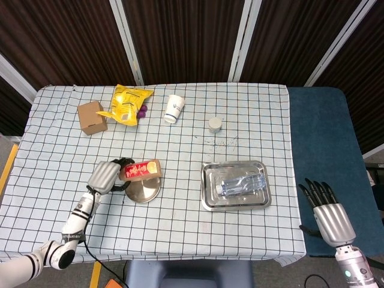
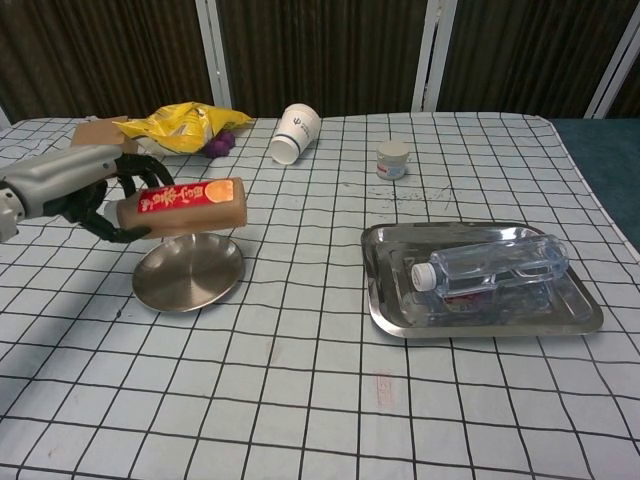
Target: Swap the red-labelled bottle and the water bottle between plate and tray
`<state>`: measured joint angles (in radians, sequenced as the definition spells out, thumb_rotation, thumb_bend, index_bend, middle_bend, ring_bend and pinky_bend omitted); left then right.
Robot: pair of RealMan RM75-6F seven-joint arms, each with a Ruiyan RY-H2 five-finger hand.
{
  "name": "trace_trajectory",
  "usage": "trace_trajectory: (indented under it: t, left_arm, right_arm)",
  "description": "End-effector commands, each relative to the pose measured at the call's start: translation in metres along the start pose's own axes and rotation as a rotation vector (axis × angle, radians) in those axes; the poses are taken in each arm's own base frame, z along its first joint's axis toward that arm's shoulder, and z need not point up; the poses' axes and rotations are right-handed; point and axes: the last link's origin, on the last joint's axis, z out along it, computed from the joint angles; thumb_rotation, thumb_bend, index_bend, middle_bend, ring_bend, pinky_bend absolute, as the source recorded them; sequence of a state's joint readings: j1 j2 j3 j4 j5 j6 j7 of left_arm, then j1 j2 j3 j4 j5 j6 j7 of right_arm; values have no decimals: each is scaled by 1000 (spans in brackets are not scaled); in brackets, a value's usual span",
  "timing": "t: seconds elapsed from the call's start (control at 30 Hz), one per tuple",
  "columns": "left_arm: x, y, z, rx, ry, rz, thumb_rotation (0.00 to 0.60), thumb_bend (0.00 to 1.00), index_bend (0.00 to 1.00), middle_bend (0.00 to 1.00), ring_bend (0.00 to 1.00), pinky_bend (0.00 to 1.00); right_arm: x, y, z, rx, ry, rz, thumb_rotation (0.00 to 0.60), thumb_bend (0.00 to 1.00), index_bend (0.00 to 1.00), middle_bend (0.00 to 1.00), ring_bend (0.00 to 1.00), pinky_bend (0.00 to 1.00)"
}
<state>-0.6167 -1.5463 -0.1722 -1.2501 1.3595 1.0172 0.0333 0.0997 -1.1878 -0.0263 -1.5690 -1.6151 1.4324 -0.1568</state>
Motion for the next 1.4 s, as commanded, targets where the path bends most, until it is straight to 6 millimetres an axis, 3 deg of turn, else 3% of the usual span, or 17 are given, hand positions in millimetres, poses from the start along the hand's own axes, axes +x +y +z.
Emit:
trace_trajectory:
  t: [0.03,0.27,0.4,0.57,0.67,0.73,0.77,0.83,0.97,1.1,1.17,1.4]
  left_arm:
    - [18,-4,32,-7,52,-33,600,416,643,758,739,726]
    - [17,2,97,1,20,-95,600,412,611,720,712,679]
    - [1,7,114,5,-27,-72,600,402,542,611,607,503]
    - [-16,15,116,-32,-34,-53,600,399,426,486,444,372]
    - [-21,19,115,-56,-36,-70,600,392,248,289,267,314]
    - [-23,22,114,-70,-41,-82,600,372,52,95,91,252]
    - [-24,22,114,-74,-45,-87,600,365,19,53,52,233]
    - [-24,24,114,-80,-48,-96,600,357,0,0,1,190]
    - [-25,24,113,-74,-55,-96,600,347,0,0,0,168]
    - [-18,24,104,-110,-26,-83,600,346,0,0,0,159]
    - [-10,21,87,-153,13,-74,600,343,0,0,0,153]
    - [5,-26,-17,-142,93,91,600,343,0,0,0,122]
  right_arm:
    - [0,1,1,-7,0,1,600,41,0,0,0,0]
    - [-6,4,9,-33,-24,-13,600,41,0,0,0,0]
    - [-7,6,13,-46,-36,-10,600,41,0,0,0,0]
    - [-11,8,17,-55,-54,-18,600,41,0,0,0,0]
    - [-14,5,17,-41,-67,-21,600,41,0,0,0,0]
    - [-15,3,17,-29,-73,-19,600,41,0,0,0,0]
    - [-15,2,16,-25,-75,-17,600,41,0,0,0,0]
    - [-16,0,16,-14,-81,-13,600,41,0,0,0,0]
    - [-16,-4,14,7,-87,-5,600,41,0,0,0,0]
    - [-17,-9,15,37,-89,19,600,41,0,0,0,0]
    - [-18,-16,22,73,-94,46,600,41,0,0,0,0]
    - [-7,-61,80,192,-21,6,600,41,0,0,0,0]
